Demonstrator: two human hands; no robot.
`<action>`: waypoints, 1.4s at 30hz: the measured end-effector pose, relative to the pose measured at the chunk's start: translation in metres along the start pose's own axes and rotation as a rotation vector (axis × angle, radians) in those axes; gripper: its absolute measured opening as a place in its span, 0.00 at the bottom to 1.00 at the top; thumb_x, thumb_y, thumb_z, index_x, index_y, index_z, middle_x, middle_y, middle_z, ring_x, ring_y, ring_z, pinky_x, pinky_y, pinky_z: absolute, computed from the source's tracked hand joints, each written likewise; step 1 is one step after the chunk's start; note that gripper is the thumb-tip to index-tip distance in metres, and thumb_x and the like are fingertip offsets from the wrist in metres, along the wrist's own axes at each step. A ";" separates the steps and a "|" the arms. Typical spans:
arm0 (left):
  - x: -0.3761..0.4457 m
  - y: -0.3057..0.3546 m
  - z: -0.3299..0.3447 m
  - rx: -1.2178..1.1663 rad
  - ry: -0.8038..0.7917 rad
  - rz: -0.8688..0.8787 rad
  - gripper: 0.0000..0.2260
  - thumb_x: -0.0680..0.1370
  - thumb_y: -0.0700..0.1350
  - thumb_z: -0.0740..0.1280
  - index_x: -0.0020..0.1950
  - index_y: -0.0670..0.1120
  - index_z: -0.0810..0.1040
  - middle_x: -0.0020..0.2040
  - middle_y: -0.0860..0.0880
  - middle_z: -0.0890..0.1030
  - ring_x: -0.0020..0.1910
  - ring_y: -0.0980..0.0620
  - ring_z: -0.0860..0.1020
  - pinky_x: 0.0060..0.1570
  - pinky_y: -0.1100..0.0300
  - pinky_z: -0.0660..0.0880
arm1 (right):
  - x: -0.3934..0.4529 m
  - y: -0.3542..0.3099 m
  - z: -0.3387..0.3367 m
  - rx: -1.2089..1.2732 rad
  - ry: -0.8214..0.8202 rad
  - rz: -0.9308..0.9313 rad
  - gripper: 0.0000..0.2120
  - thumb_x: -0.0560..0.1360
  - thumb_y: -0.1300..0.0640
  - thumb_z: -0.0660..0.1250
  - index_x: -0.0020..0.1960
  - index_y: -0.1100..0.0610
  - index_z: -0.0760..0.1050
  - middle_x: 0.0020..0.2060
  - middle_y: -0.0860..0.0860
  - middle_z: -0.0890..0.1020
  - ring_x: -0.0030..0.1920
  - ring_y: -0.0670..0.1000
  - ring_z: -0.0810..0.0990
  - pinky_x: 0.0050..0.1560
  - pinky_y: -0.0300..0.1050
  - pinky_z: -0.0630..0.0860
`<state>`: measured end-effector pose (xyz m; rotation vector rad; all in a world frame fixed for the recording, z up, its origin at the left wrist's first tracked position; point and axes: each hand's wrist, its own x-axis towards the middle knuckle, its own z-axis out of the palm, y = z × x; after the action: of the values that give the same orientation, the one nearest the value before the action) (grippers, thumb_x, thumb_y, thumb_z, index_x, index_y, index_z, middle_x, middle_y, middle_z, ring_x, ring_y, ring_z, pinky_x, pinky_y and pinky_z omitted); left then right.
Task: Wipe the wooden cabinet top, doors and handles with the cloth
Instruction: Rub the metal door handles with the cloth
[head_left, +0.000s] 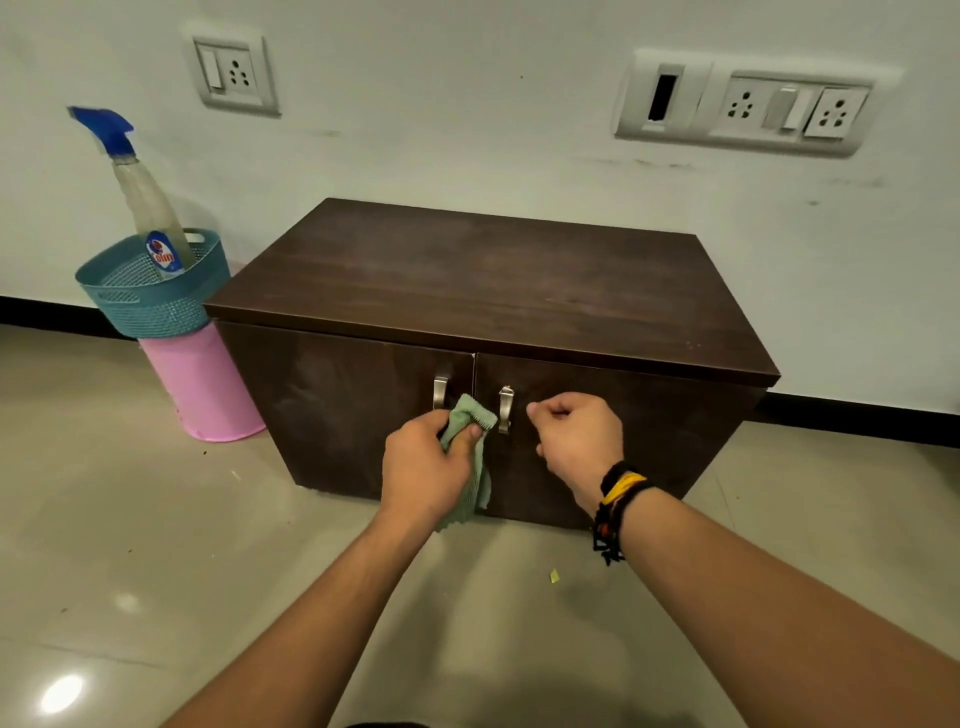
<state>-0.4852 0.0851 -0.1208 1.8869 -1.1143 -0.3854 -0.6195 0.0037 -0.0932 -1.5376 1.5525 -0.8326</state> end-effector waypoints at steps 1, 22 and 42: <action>0.003 0.004 0.002 0.007 0.000 0.008 0.08 0.79 0.51 0.69 0.42 0.49 0.81 0.34 0.54 0.80 0.34 0.57 0.78 0.32 0.61 0.71 | 0.000 0.000 0.003 0.004 -0.011 -0.005 0.10 0.74 0.50 0.72 0.35 0.49 0.80 0.35 0.50 0.84 0.39 0.53 0.85 0.44 0.56 0.84; 0.025 0.016 0.030 0.055 -0.006 -0.022 0.09 0.78 0.49 0.69 0.40 0.47 0.79 0.33 0.53 0.78 0.32 0.57 0.75 0.28 0.63 0.64 | 0.013 0.003 0.024 0.035 -0.077 -0.058 0.09 0.77 0.56 0.67 0.39 0.50 0.80 0.38 0.53 0.85 0.40 0.56 0.84 0.43 0.54 0.83; 0.015 0.003 0.043 -0.103 -0.023 -0.046 0.05 0.78 0.45 0.70 0.44 0.51 0.84 0.34 0.55 0.81 0.35 0.55 0.79 0.35 0.58 0.77 | 0.019 0.000 0.022 -0.019 -0.070 -0.012 0.09 0.78 0.54 0.68 0.41 0.51 0.83 0.38 0.47 0.84 0.33 0.42 0.79 0.29 0.33 0.71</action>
<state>-0.5055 0.0488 -0.1404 1.8244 -1.0475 -0.4829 -0.6001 -0.0131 -0.1055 -1.5744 1.5059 -0.7640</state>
